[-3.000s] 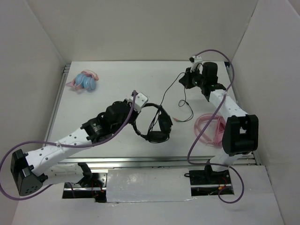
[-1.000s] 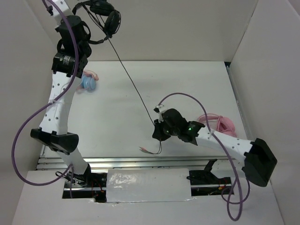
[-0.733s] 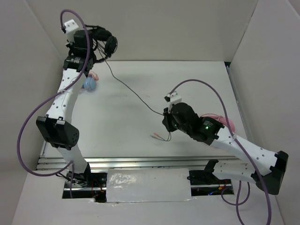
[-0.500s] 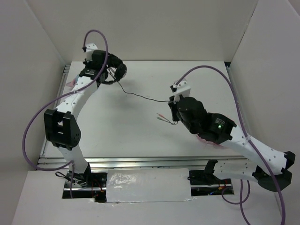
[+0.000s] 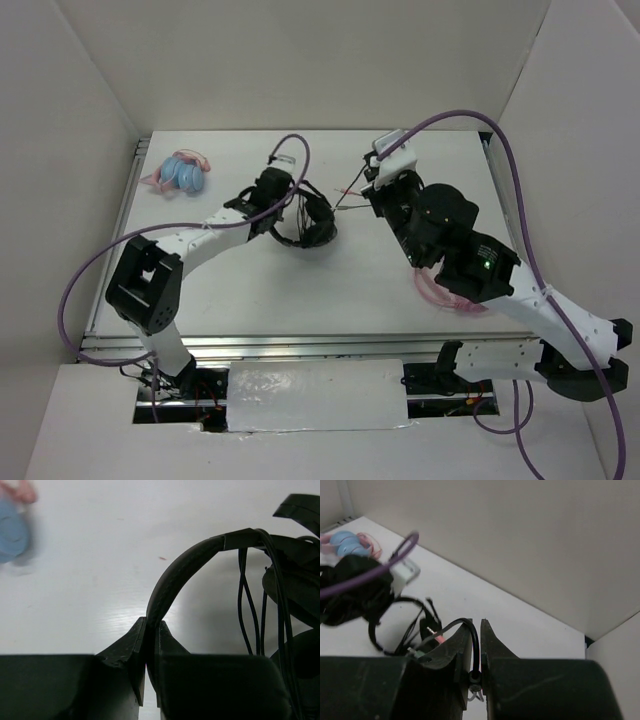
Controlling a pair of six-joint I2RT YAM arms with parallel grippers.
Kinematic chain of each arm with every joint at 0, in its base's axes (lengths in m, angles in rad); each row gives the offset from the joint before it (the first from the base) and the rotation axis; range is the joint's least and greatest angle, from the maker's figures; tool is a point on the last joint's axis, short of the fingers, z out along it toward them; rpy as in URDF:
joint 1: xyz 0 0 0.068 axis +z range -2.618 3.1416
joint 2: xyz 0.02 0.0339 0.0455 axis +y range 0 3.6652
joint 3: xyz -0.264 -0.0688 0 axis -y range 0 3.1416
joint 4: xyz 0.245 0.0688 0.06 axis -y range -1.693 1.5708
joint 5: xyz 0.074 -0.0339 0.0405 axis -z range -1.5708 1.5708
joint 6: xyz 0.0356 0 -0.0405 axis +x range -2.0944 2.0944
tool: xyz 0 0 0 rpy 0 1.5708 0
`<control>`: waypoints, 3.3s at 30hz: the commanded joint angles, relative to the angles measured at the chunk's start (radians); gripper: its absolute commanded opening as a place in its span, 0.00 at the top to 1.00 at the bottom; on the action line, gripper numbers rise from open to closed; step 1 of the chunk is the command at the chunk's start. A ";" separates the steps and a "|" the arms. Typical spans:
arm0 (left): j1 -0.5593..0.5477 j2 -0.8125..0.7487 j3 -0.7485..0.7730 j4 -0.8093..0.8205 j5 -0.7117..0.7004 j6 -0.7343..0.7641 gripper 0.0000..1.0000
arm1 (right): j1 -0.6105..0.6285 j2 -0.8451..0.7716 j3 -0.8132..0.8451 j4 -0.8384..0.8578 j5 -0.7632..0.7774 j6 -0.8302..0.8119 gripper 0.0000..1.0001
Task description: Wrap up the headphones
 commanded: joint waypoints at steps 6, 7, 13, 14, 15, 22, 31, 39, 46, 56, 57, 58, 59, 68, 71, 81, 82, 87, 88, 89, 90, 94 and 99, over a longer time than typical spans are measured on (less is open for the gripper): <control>-0.255 -0.254 -0.235 0.234 0.186 0.156 1.00 | -0.228 0.089 0.140 0.117 -0.263 -0.119 1.00; -0.275 -0.280 -0.257 0.249 0.189 0.155 1.00 | -0.259 0.102 0.152 0.106 -0.300 -0.111 1.00; -0.411 -0.472 -0.373 0.228 0.160 0.162 1.00 | -0.475 0.203 0.187 0.068 -0.481 -0.075 1.00; -0.443 -0.514 -0.390 0.219 0.157 0.168 1.00 | -0.495 0.212 0.184 0.069 -0.498 -0.062 1.00; -0.454 -0.535 -0.396 0.206 0.141 0.169 1.00 | -0.526 0.233 0.186 0.064 -0.521 -0.041 1.00; -0.539 -0.670 -0.407 0.084 0.138 0.167 1.00 | -0.714 0.306 0.115 0.098 -0.759 0.025 1.00; -0.557 -0.783 -0.406 0.056 0.131 0.127 1.00 | -0.825 0.358 -0.081 0.189 -1.046 0.114 1.00; -0.524 -0.814 -0.300 0.093 0.031 0.098 1.00 | -0.870 0.341 -0.339 0.324 -1.140 0.258 1.00; -0.435 -0.794 -0.119 0.120 0.199 0.064 1.00 | -0.807 0.390 -0.402 0.435 -1.371 0.309 1.00; -0.376 -0.584 0.437 -0.095 0.310 0.086 1.00 | -0.621 0.637 -0.319 0.795 -1.488 0.530 0.56; -0.379 -0.576 0.462 -0.103 0.311 0.086 1.00 | -0.601 0.684 -0.305 0.842 -1.500 0.557 0.41; -0.379 -0.575 0.493 -0.108 0.315 0.086 1.00 | -0.594 0.706 -0.279 0.885 -1.512 0.621 0.40; -0.379 -0.569 0.502 -0.117 0.321 0.096 1.00 | -0.572 0.746 -0.268 0.976 -1.514 0.651 0.39; -0.384 -0.602 0.518 -0.101 0.238 0.098 1.00 | -0.523 0.817 -0.284 1.373 -1.511 0.947 0.83; -0.384 -0.611 0.507 -0.074 0.169 0.101 1.00 | -0.511 0.772 -0.359 1.379 -1.503 0.941 1.00; -0.373 -0.503 0.530 0.082 -0.389 0.158 1.00 | -0.393 0.454 -0.691 0.947 -1.249 0.683 1.00; -0.366 -0.490 0.532 0.099 -0.423 0.164 1.00 | -0.371 0.426 -0.748 0.933 -1.226 0.686 1.00; -0.284 -0.408 0.590 0.041 -0.509 0.083 1.00 | -0.281 0.255 -0.817 0.720 -1.108 0.677 1.00; -0.269 -0.394 0.591 0.018 -0.520 0.067 1.00 | -0.265 0.226 -0.825 0.677 -1.024 0.674 1.00; -0.239 -0.380 0.579 0.021 -0.521 0.058 1.00 | -0.232 0.155 -0.830 0.601 -0.979 0.674 1.00; -0.222 -0.375 0.564 0.030 -0.520 0.054 1.00 | -0.216 0.114 -0.834 0.563 -0.889 0.674 1.00; -0.126 -0.342 0.477 0.036 -0.482 0.000 1.00 | -0.166 -0.061 -0.833 0.364 -0.700 0.695 1.00; 0.033 -0.302 0.407 -0.031 -0.356 -0.107 1.00 | -0.136 -0.197 -0.755 0.137 -0.546 0.677 1.00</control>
